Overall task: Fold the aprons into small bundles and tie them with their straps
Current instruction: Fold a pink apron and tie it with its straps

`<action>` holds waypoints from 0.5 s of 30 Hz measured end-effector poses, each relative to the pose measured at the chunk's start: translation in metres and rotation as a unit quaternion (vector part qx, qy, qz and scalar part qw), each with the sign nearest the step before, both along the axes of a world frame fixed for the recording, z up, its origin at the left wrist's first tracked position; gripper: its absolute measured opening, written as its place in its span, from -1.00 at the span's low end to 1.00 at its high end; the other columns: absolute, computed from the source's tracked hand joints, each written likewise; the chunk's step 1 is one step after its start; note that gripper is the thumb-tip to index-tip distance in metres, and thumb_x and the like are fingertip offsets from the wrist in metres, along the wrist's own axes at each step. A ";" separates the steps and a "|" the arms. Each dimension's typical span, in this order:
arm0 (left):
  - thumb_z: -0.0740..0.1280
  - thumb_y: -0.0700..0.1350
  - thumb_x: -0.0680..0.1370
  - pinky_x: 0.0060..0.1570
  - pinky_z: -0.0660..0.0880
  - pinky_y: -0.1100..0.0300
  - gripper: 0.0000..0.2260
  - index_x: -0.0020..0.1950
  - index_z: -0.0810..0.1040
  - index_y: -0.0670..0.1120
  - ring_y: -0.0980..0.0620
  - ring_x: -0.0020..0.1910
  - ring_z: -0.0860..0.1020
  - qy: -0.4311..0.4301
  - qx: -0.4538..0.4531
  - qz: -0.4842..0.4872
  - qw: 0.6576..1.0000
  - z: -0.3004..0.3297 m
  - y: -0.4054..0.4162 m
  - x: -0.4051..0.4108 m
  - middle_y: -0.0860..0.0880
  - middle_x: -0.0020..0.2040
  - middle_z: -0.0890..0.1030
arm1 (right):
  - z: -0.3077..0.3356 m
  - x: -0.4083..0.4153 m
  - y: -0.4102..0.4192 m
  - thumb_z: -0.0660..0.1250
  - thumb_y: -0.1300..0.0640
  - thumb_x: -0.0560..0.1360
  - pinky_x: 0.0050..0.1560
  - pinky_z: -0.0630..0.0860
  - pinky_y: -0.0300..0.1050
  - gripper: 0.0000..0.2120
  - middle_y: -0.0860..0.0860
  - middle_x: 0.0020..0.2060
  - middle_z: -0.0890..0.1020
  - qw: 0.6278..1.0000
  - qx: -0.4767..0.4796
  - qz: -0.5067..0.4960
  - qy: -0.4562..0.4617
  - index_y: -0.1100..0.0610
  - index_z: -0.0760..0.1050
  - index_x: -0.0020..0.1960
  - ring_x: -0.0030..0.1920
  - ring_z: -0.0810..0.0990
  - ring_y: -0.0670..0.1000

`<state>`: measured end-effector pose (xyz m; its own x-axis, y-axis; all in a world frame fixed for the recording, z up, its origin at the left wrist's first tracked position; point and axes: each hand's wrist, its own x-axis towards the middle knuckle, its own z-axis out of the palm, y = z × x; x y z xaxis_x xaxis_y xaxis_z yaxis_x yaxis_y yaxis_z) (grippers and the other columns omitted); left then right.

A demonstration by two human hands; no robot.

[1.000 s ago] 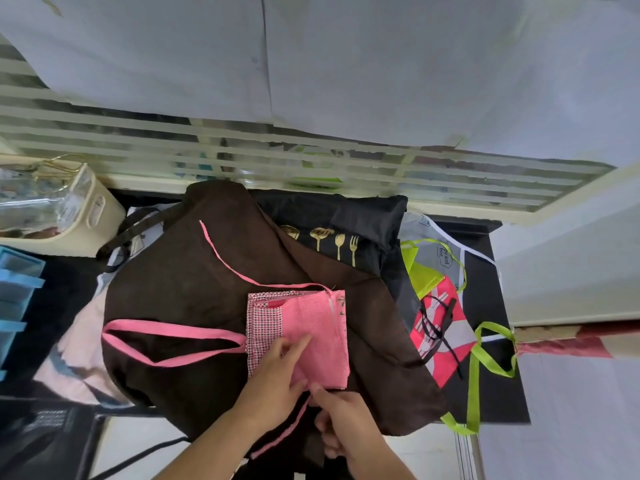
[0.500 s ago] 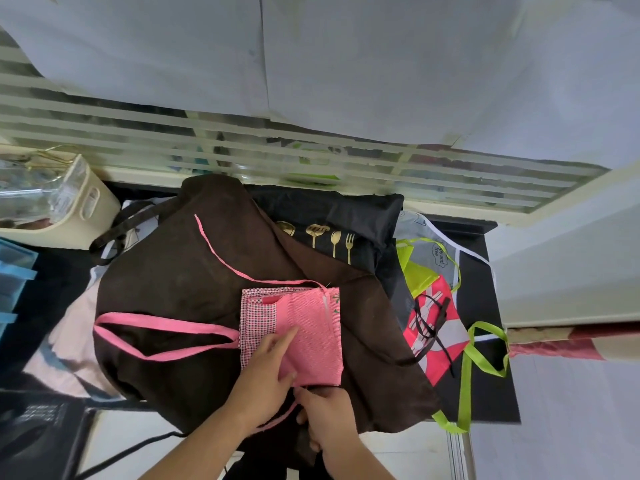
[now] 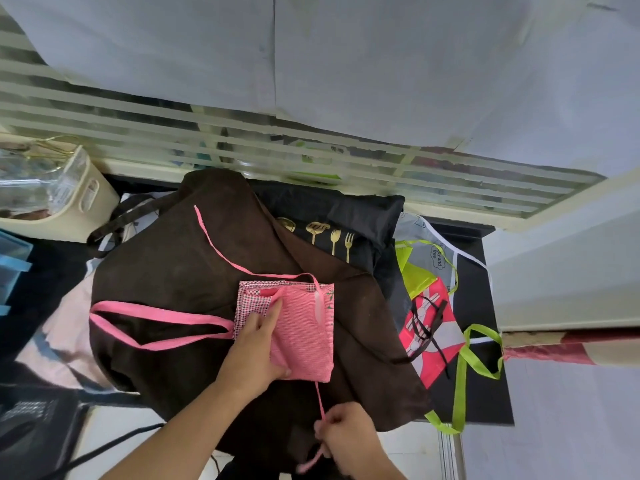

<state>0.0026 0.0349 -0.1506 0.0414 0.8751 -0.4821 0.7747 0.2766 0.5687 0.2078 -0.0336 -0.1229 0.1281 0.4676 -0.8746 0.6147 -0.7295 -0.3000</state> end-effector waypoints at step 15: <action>0.55 0.14 0.47 0.53 0.28 0.02 0.01 0.67 -0.11 0.31 0.03 0.52 0.21 0.092 0.049 -0.068 0.992 0.004 0.013 -0.028 0.11 0.54 0.10 | -0.006 -0.009 0.064 0.38 0.16 0.52 -0.25 0.46 -0.09 -0.89 0.08 -0.23 0.67 0.986 0.166 0.022 -0.004 0.21 0.58 -0.13 -0.25 0.58 0.04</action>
